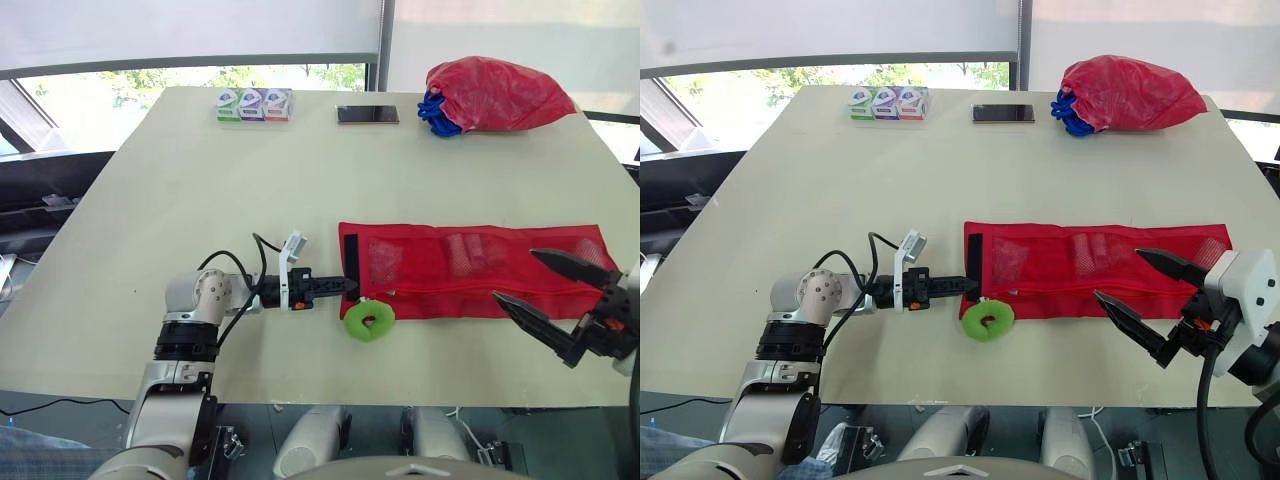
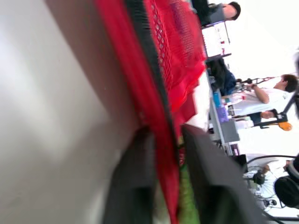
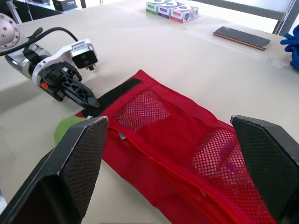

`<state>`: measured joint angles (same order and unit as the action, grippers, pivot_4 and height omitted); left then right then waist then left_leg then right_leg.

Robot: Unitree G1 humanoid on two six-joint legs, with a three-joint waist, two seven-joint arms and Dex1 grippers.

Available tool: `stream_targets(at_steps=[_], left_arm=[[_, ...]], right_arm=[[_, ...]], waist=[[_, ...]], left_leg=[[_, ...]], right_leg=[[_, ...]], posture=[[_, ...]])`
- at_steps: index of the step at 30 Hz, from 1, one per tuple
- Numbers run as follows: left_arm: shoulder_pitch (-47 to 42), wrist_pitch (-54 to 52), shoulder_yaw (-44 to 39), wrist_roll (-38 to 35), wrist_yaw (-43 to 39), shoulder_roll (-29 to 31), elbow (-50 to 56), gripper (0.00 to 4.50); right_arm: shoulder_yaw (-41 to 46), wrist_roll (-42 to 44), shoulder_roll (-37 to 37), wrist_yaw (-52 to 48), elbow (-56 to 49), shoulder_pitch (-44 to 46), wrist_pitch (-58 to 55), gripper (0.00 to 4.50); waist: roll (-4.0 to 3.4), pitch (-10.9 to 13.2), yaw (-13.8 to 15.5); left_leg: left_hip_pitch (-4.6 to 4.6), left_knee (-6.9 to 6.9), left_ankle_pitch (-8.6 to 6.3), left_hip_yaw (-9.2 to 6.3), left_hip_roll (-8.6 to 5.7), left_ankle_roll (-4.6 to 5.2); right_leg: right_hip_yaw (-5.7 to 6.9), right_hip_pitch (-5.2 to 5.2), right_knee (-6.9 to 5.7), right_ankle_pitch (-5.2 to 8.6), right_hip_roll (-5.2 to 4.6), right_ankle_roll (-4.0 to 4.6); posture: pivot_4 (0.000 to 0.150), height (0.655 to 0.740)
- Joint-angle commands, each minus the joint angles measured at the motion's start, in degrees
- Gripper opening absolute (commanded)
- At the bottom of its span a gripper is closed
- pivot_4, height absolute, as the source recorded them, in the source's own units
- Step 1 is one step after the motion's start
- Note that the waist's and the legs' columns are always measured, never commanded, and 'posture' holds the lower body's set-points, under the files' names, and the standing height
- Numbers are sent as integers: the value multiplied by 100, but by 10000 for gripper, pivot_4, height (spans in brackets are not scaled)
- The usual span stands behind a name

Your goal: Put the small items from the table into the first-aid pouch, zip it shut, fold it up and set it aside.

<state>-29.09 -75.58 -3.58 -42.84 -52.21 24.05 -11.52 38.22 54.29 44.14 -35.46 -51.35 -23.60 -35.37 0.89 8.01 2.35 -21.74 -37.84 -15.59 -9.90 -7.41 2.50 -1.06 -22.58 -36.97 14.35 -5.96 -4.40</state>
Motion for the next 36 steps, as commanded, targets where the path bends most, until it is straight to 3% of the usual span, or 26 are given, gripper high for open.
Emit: stream_targets(at_steps=[1, 8, 14, 19, 27, 28, 30, 32, 36], left_arm=[[23, 120, 25, 17, 57, -52, -43, 1105], [-33, 136, -147, -151, -62, -30, -10, 1105], [-23, 185, -86, -109, -28, -19, 45, 1105], [-40, 331, 57, 86, 19, 51, -45, 1105], [-42, 418, 102, 114, 36, 60, -81, 1105], [-37, 437, 95, 122, 49, 56, -91, 0], [-28, 450, 81, 125, 62, 48, -92, 0], [-22, 470, 72, 137, 66, 41, -103, 0], [-25, 601, 108, 217, 67, 43, -147, 0]], right_arm=[[22, 44, 44, 47, -156, 48, 116, 45000], [-678, 142, 73, 402, -353, 193, -132, 45000], [-2446, 6, 45, 1035, -58, 1280, -810, 45000], [-4478, -873, -615, 1199, 1004, 2677, -1284, 45000], [-5465, -1835, -1214, 1383, 1971, 3378, -1573, 45000], [-5486, -1864, -1285, 1414, 2031, 3393, -1639, 40938], [-5551, -1957, -1357, 1408, 2057, 3407, -1698, 37563], [-5579, -2016, -1521, 1464, 2062, 3412, -1767, 29618], [-5569, -2138, -1632, 1398, 2032, 3445, -1861, 9534]], waist=[[-1, -1, -4], [-1, 0, -10], [6, 3, -25], [16, 0, -69], [14, -1, -82], [14, -1, -82], [13, -2, -90], [12, -3, -98], [12, -3, -120]], left_leg=[[0, 0, 0, 1, 0, 0], [-1, 0, 0, 1, 1, 0], [-1, 1, 1, 0, 1, -1], [1, 3, 2, 0, 3, -4], [0, 4, 5, -4, -3, -7], [-1, 5, 5, -5, -3, -8], [-1, 4, 5, -5, -3, -7], [0, 5, 5, -5, -3, -7], [0, 5, 5, -7, -3, -8]], right_leg=[[-1, 0, 0, 0, 0, 0], [-1, -2, 0, 0, 1, 0], [-1, -4, 0, 0, 1, 1], [-1, -5, 0, -1, 3, 3], [3, -12, -4, -4, 16, 7], [4, -12, -5, -4, 17, 7], [4, -13, -5, -4, 18, 7], [3, -13, -5, -4, 17, 7], [4, -13, -7, -4, 18, 7]], posture=[[1500, 7400], [1500, 7400], [1500, 7400], [1500, 7400], [1500, 7400], [1500, 7400], [1500, 7400], [1500, 7400], [1500, 7400]])
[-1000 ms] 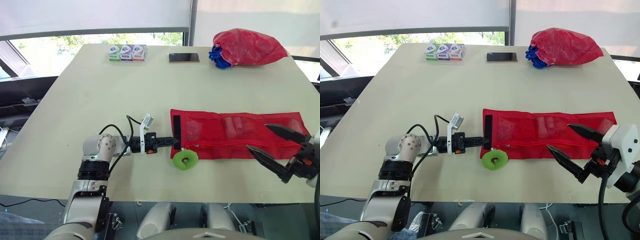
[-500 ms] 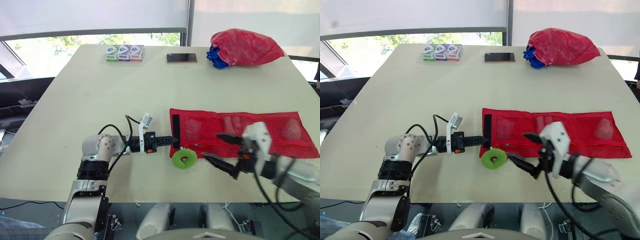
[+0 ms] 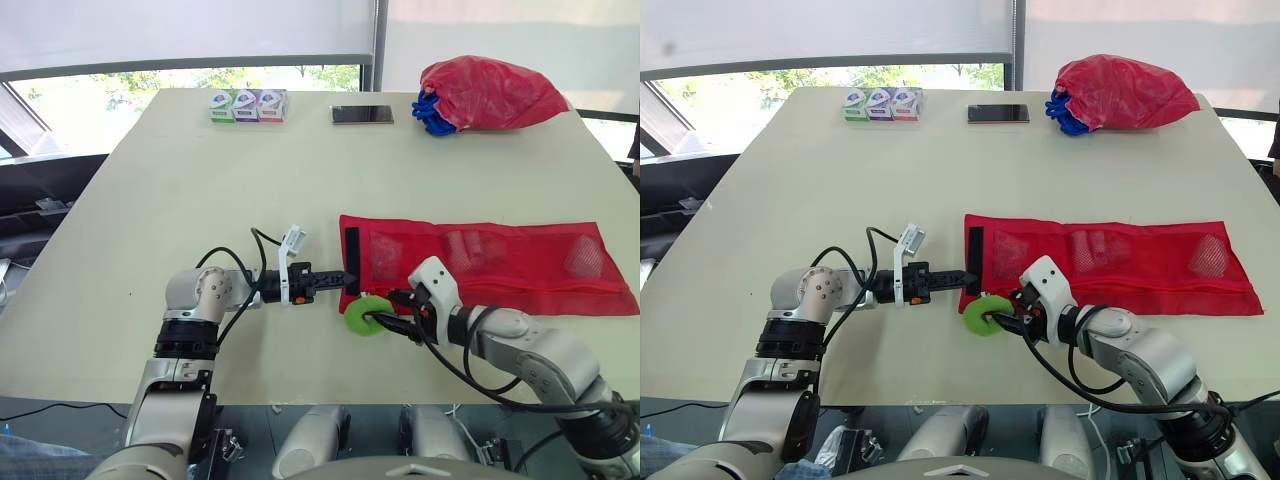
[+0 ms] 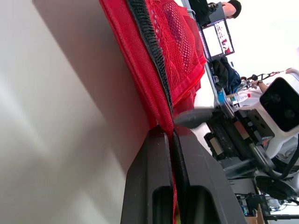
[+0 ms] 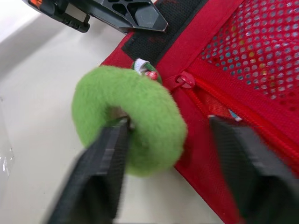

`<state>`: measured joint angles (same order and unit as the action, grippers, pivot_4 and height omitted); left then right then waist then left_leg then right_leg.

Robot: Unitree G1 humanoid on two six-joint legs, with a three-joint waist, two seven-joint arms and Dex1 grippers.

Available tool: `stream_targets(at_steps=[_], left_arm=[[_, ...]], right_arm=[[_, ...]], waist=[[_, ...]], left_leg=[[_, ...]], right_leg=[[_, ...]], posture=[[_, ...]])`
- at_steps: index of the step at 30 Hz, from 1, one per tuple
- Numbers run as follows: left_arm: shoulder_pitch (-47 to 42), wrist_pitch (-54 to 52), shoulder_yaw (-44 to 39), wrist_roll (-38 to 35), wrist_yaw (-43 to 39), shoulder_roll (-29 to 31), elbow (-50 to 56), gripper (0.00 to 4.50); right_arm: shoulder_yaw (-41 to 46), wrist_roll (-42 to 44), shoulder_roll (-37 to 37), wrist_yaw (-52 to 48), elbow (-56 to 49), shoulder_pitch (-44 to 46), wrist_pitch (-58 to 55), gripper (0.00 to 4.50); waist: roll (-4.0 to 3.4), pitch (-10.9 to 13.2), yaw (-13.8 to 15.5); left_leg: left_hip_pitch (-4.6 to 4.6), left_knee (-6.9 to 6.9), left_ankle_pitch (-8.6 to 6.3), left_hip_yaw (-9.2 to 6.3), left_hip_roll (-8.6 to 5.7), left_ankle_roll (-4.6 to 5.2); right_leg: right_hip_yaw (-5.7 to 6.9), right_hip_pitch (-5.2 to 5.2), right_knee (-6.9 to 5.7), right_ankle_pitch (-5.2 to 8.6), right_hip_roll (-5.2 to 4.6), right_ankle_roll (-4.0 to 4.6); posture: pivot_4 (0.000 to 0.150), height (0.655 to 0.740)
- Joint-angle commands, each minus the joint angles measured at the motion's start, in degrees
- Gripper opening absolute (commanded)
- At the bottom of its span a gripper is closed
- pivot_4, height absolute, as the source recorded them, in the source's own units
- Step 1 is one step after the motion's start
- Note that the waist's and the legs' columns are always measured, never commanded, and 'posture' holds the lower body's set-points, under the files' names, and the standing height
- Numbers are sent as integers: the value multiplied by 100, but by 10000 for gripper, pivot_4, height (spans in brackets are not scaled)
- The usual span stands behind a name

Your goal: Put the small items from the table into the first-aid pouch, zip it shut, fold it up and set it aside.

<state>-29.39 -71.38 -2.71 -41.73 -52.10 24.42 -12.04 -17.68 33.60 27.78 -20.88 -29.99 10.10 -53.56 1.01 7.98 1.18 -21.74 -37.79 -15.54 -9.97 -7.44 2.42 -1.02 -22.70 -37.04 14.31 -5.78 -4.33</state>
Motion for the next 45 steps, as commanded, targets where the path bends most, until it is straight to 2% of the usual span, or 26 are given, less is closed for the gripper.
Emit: stream_targets(at_steps=[1, 2, 3, 6, 11, 17, 25, 31, 36, 45], left_arm=[[1, 202, 20, 109, 51, 9, -113, 0], [-6, 218, 6, 103, 44, 13, -139, 0], [-6, 245, 5, 110, 29, 29, -163, 0], [10, 406, 54, 192, -98, 159, -254, 0], [-230, 972, 86, 501, -460, 660, -826, 0], [-333, 1426, 309, 827, -962, 1155, -1388, 0], [-467, 1716, 217, 1052, -1234, 1424, -1890, 0], [-315, 1649, 32, 1019, -1229, 1628, -1841, 0], [-177, 1647, -280, 994, -1090, 1877, -1865, 0], [-179, 2011, -662, 1166, -871, 2268, -2480, 0]], right_arm=[[58, -88, 11, -71, -130, 70, -57, 5177], [123, -75, 34, -89, -176, 51, -75, 1980], [208, -32, 83, -125, -258, 16, -111, 690], [530, 167, 302, -274, -599, -144, -229, 690], [1595, 586, 844, -420, -1220, -698, -459, 690], [2558, 768, 1201, -457, -1330, -1297, -499, 690], [3621, 275, 1483, -439, -649, -1985, -109, 690], [4494, -439, 1614, -143, 466, -2287, 216, 690], [4779, -963, 1586, 174, 1033, -2207, 467, 690], [4687, -1439, 1315, 546, 1267, -1852, 766, 690]], waist=[[0, 0, -8], [0, 0, -11], [-1, -1, -14], [-1, -1, -17], [-2, -1, -59], [-2, 0, -108], [-1, -1, -120], [-1, 0, -151], [-2, -1, -206], [-2, 0, -192]], left_leg=[[0, 0, 0, 0, 0, 0], [0, 0, 0, 0, 0, 0], [0, 0, 0, 0, 0, 0], [0, 0, 0, -1, 0, 0], [0, 3, 0, -1, 4, 0], [4, 29, 2, 6, 10, -4], [6, 33, 4, 6, 10, -7], [7, 34, 4, 9, 10, -7], [13, 42, 6, 14, 15, -10], [12, 43, 6, 15, 15, -10]], right_leg=[[0, 0, 0, 0, 0, 0], [0, 0, 0, 0, 0, 0], [0, 0, 0, 0, 0, 0], [1, 0, 0, 0, 0, 0], [1, -2, 0, 0, -1, 0], [-9, -11, 3, 0, -4, 1], [-9, -10, 5, 0, -5, 1], [-12, -11, 4, 0, -5, 1], [-20, -11, 3, 0, -4, 2], [-21, -13, 4, 0, -4, 2]], posture=[[1500, 7400], [1500, 7400], [1500, 7400], [1500, 7400], [1500, 7400], [1500, 7400], [1500, 7400], [1500, 7400], [1500, 7400], [1500, 7400]])
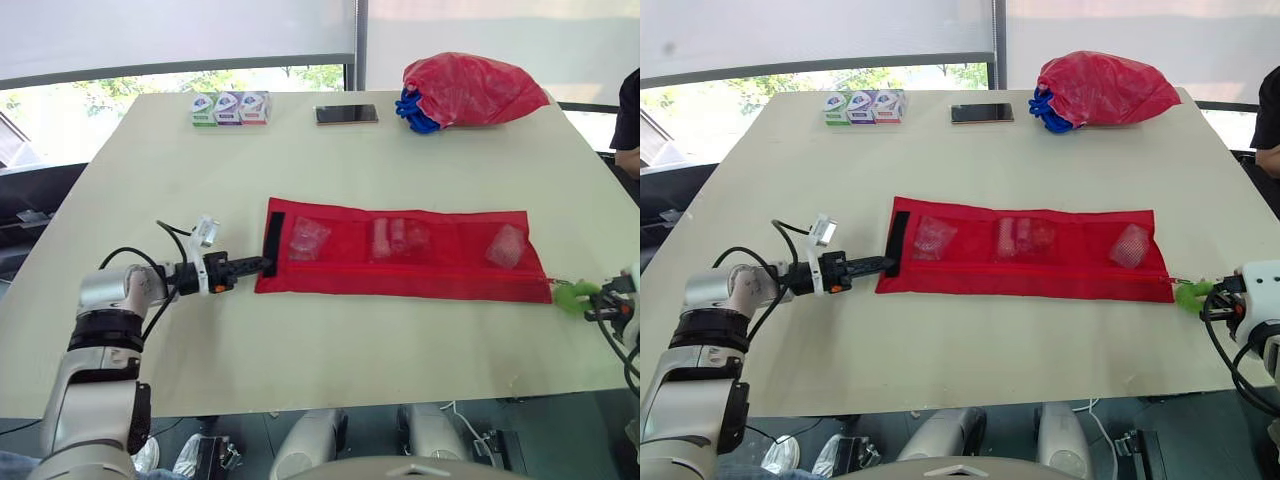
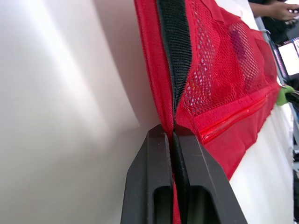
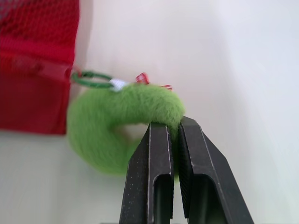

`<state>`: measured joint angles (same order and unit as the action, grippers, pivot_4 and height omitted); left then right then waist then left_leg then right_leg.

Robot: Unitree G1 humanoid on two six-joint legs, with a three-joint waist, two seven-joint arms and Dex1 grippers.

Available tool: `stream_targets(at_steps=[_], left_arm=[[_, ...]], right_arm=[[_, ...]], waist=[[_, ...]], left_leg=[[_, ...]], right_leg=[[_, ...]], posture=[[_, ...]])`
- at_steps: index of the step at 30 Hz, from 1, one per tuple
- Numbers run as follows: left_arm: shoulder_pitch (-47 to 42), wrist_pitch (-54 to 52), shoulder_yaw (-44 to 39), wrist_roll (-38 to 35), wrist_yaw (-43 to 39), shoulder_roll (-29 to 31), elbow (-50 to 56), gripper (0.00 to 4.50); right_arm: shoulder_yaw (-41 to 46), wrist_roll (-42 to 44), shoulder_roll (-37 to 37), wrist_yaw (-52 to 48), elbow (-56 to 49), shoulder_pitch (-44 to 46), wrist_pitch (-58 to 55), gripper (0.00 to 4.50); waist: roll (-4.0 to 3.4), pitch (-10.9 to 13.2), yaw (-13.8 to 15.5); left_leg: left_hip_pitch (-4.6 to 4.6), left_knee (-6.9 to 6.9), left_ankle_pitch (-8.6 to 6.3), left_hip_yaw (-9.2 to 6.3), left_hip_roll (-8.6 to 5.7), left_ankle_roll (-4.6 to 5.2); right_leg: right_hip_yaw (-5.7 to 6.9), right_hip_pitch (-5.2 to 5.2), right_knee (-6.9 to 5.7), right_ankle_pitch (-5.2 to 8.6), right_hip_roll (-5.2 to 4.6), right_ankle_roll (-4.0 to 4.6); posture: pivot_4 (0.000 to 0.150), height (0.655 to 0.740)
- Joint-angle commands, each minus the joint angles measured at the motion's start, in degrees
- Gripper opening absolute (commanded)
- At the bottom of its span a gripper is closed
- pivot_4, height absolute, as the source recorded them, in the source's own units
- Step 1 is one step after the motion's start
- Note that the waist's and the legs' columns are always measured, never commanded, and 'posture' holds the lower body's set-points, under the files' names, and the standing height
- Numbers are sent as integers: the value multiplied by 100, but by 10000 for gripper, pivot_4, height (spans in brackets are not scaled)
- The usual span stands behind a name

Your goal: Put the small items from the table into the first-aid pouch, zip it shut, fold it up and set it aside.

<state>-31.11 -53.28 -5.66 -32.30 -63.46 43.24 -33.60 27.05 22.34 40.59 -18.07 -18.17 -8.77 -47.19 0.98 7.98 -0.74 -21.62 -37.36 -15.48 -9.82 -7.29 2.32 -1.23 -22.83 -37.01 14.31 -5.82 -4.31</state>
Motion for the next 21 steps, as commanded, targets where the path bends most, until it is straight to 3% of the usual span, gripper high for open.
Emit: stream_targets(at_steps=[1, 11, 13, 15, 16, 17, 21], left_arm=[[-1, 221, -374, 226, 230, 409, -338, 0], [18, 345, -379, 270, 183, 501, -361, 0], [-18, 371, -391, 295, 198, 517, -421, 0], [-23, 429, -357, 365, 173, 541, -469, 0], [-28, 466, -337, 406, 154, 550, -495, 0], [-51, 488, -343, 433, 158, 544, -537, 0], [-130, 574, -343, 520, 106, 552, -665, 0]], right_arm=[[185, -301, 13, 210, 59, 63, 173, 690], [-112, -300, 85, -546, -221, -65, 1063, 690], [-33, -218, 80, -725, -299, -169, 1138, 12600], [87, -103, 89, -972, -396, -332, 1210, 16980], [131, -73, 113, -1099, -434, -428, 1236, 22998], [176, -63, 145, -1246, -462, -538, 1313, 25698], [416, 124, 227, -1698, -638, -893, 1337, 44893]], waist=[[0, 0, 0], [-2, 1, 0], [-2, 1, -1], [-1, 1, 4], [-1, 1, 2], [-2, 1, 3], [-2, 1, -4]], left_leg=[[0, 0, 0, 0, 0, 0], [-1, 0, 0, 0, 0, 0], [-1, 0, 0, 0, 0, 0], [0, 0, 0, 0, 0, 0], [0, 1, 0, -2, 0, 0], [-1, 1, 0, -2, 0, 0], [1, 1, 0, 0, 0, 0]], right_leg=[[0, 0, 0, 0, 0, 0], [0, -1, 0, 0, 3, 0], [1, -1, 0, 0, 5, 0], [1, -1, 0, 0, 5, 0], [2, -1, 0, 0, 5, 1], [2, -1, 0, 0, 4, 1], [1, 0, 0, 0, 6, 0]], posture=[[1500, 7400], [1500, 7400], [1500, 7400], [1500, 7400], [1500, 7400], [1500, 7400], [1500, 7400]])
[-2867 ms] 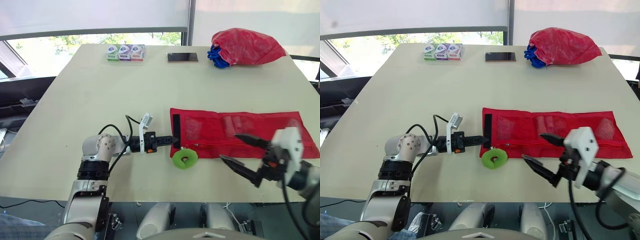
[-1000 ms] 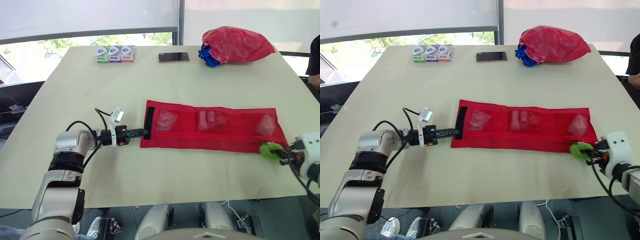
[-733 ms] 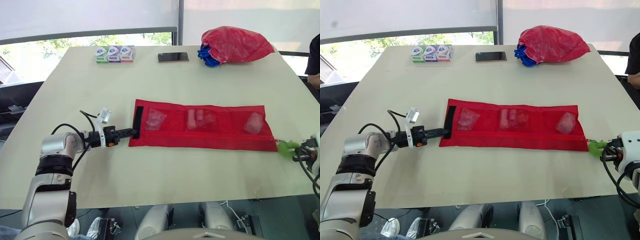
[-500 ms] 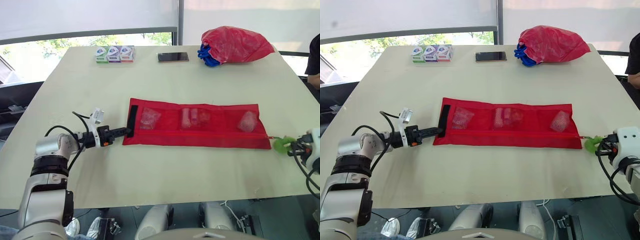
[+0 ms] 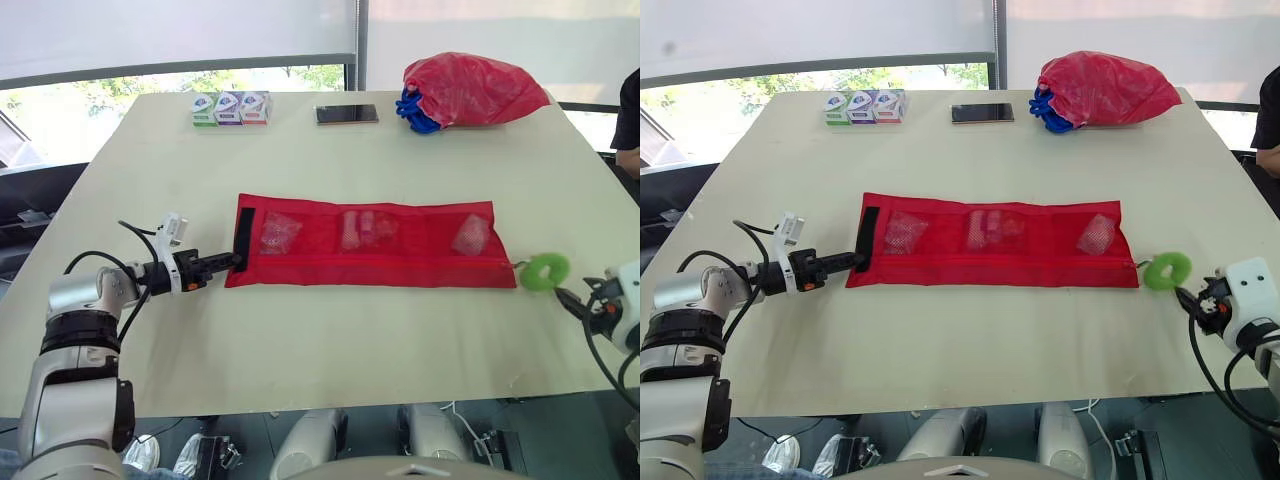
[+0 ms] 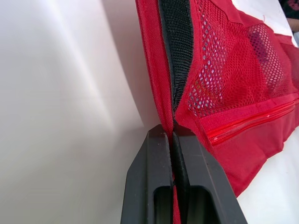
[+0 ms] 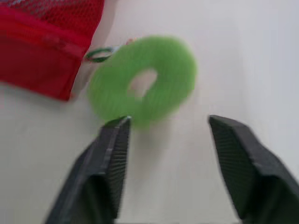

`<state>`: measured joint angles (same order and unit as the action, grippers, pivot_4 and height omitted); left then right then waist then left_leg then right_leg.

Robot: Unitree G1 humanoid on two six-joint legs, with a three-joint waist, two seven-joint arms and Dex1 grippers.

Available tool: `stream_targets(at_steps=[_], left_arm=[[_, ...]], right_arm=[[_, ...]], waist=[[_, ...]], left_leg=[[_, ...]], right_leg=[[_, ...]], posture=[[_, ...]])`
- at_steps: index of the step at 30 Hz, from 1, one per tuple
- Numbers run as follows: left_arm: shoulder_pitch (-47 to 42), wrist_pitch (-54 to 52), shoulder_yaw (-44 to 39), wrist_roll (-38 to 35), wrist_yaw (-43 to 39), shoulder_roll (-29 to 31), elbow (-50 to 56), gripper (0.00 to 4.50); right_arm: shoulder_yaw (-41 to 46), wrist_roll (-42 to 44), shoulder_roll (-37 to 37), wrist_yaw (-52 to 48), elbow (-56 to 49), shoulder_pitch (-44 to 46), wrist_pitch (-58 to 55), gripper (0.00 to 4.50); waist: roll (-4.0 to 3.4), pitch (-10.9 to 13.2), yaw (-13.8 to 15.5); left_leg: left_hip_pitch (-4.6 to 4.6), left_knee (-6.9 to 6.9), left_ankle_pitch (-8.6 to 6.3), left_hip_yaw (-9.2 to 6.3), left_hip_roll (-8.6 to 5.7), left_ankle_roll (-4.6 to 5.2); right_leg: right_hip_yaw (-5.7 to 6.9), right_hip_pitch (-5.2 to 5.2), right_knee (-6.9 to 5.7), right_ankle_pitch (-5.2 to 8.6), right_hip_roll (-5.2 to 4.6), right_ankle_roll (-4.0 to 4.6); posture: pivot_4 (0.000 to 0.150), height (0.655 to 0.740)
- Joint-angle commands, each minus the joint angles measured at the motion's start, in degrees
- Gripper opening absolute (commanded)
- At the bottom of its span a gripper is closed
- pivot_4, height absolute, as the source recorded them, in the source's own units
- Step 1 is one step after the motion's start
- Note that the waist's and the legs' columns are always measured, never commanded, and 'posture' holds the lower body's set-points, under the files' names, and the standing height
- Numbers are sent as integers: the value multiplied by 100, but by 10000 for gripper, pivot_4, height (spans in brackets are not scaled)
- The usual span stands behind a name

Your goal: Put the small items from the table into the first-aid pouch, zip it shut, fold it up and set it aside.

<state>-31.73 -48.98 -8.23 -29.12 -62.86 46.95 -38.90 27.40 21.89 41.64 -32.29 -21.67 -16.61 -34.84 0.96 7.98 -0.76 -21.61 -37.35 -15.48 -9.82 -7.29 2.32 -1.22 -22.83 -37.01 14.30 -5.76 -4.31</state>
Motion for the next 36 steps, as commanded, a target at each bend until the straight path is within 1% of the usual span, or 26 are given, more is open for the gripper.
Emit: stream_targets(at_steps=[1, 5, 10, 11, 13, 15, 16, 17, 18, 19, 20, 22, 25, 28, 30, 33, 36], left_arm=[[-73, 191, -60, 237, 12, 192, -153, 0], [-137, 697, 65, 527, -183, 208, -617, 0], [-264, 1208, 62, 755, -282, 239, -886, 0], [-298, 1227, 59, 776, -307, 262, -935, 6552], [-392, 1396, 78, 861, -413, 387, -1015, 13214], [-506, 1648, 89, 965, -493, 478, -1115, 23131], [-529, 1813, 126, 1010, -634, 540, -969, 28361], [-544, 1933, 155, 1047, -748, 581, -863, 31396], [-505, 2064, 220, 1067, -963, 634, -597, 35571], [-476, 2151, 260, 1085, -1110, 664, -425, 40863], [-446, 2199, 246, 1034, -1259, 673, -192, 44896], [-431, 2138, 168, 843, -1514, 661, 454, 44896], [-437, 2203, 231, 597, -1842, 565, 1750, 44896], [-641, 1846, 408, 402, -1832, 453, 2691, 44896], [-865, 1443, 494, 77, -1809, 307, 3324, 44896], [-1109, 1161, 633, -258, -1825, 111, 4033, 44896], [-1353, 887, 725, -567, -1808, -36, 4446, 44896]], right_arm=[[425, 179, 126, -309, -297, -142, 99, 44893], [278, 378, -30, -361, -469, -59, 12, 44893], [-26, 567, -315, -254, -737, 148, -77, 44893], [-65, 588, -354, -241, -766, 166, -85, 45000], [-255, 558, -553, -137, -840, 222, 33, 45000], [-438, 574, -724, -46, -952, 232, 31, 45000], [-481, 662, -835, 18, -1023, 244, -38, 45000], [-503, 726, -908, 63, -1069, 253, -86, 45000], [-496, 870, -987, 96, -1129, 271, -198, 45000], [-486, 970, -1033, 120, -1168, 283, -279, 45000], [-473, 1096, -1072, 146, -1218, 293, -382, 45000], [-447, 1386, -1180, 307, -1354, 324, -644, 45000], [-472, 1775, -1453, 820, -1478, 407, -1202, 45000], [-400, 2162, -1898, 1595, -1525, 574, -1757, 45000], [-271, 2476, -2305, 2218, -1555, 716, -2079, 45000], [-93, 3058, -2850, 2973, -1632, 859, -2375, 45000], [-21, 3654, -3381, 3769, -1658, 924, -2512, 45000]], waist=[[0, 0, -2], [0, 0, -1], [-3, -5, 0], [-3, -4, 4], [-1, -5, 1], [-2, -5, -6], [-2, -5, -3], [-1, -5, 5], [-2, -4, 12], [-1, -3, 14], [0, -3, 30], [4, -3, 69], [10, -1, 108], [7, 1, 116], [3, 3, 121], [3, 4, 120], [-1, 5, 74]], left_leg=[[0, 0, 0, 0, 0, 0], [1, 0, 0, 0, 0, 0], [2, 0, 1, -1, 3, -2], [2, 0, 1, -1, 3, -2], [2, 0, 1, -1, 3, -2], [2, 1, 1, -2, 3, -2], [2, 2, 1, -1, 3, -2], [1, 2, 1, -1, 3, -2], [-1, 2, 1, -1, 3, -2], [-3, 1, 1, -1, 2, -2], [-7, 0, 1, -1, 2, -2], [-12, -4, 1, -4, -1, -1], [-15, -6, 1, -9, 0, -2], [-14, -3, 1, -9, 0, -1], [-13, -3, 2, -11, 0, -2], [-14, -3, 2, -8, 0, -2], [-11, 3, 2, -5, 0, -2]], right_leg=[[0, 0, 0, 0, -1, 0], [1, 1, 0, 0, -2, 0], [0, 1, -2, 0, -5, 1], [0, 2, -2, 0, -5, 1], [1, 2, -2, 0, -6, 1], [1, 0, -3, 0, -4, 1], [-1, -1, -3, 0, -4, 1], [0, -2, -2, 0, -3, 1], [1, -1, -2, 0, -4, 2], [1, -2, -2, -1, -4, 2], [1, -4, -2, -1, -5, 2], [4, -4, -1, -2, -7, 3], [3, -4, 0, -3, -13, 5], [-8, -5, 2, -3, -14, 6], [-9, -5, 1, -3, -12, 6], [-7, -7, -1, -3, -9, 7], [-5, -11, -1, -4, -5, 7]], posture=[[1500, 7400], [1500, 7400], [1500, 7400], [1500, 7400], [1500, 7400], [1500, 7400], [1500, 7400], [1500, 7400], [1500, 7400], [1500, 7400], [1500, 7400], [1500, 7400], [1500, 7400], [1500, 7400], [1500, 7400], [1500, 7400], [1500, 7400]])
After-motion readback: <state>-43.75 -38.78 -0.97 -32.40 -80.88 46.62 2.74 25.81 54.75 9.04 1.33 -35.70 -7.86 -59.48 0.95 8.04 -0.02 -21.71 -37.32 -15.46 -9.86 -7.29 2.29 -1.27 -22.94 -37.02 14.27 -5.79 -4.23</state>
